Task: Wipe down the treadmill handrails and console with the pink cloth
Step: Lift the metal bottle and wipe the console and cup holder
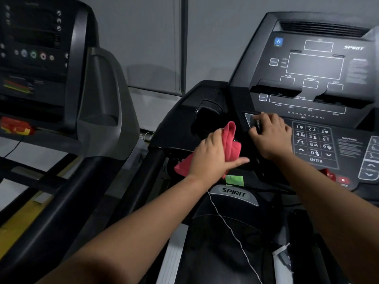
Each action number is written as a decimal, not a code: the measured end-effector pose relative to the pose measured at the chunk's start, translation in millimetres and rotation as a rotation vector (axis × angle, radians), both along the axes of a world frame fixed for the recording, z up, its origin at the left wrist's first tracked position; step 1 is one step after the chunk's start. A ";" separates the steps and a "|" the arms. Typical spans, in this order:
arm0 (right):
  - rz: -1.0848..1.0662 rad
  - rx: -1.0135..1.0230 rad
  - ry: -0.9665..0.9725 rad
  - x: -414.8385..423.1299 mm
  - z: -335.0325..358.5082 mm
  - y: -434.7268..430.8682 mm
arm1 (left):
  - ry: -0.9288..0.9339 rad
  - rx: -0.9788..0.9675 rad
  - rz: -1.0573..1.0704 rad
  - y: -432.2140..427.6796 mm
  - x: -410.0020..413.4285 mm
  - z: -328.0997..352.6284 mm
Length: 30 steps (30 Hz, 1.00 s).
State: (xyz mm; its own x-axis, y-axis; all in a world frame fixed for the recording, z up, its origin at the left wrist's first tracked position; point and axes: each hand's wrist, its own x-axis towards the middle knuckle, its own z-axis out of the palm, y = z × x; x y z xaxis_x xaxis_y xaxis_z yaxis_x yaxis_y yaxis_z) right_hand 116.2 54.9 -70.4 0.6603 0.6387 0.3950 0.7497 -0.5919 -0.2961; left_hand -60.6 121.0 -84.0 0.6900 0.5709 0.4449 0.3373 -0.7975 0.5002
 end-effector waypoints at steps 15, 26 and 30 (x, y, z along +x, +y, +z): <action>-0.023 -0.006 -0.004 -4.9 0.5 1.5 | 0.520 0.696 -0.322 3.2 39.2 57.7; -0.038 0.028 -0.011 -2.5 -3.5 -0.8 | 0.156 1.183 -0.517 26.9 13.7 -11.9; -0.021 0.010 -0.011 -0.1 -4.3 -1.6 | 0.089 1.058 -0.348 31.8 -5.9 -42.7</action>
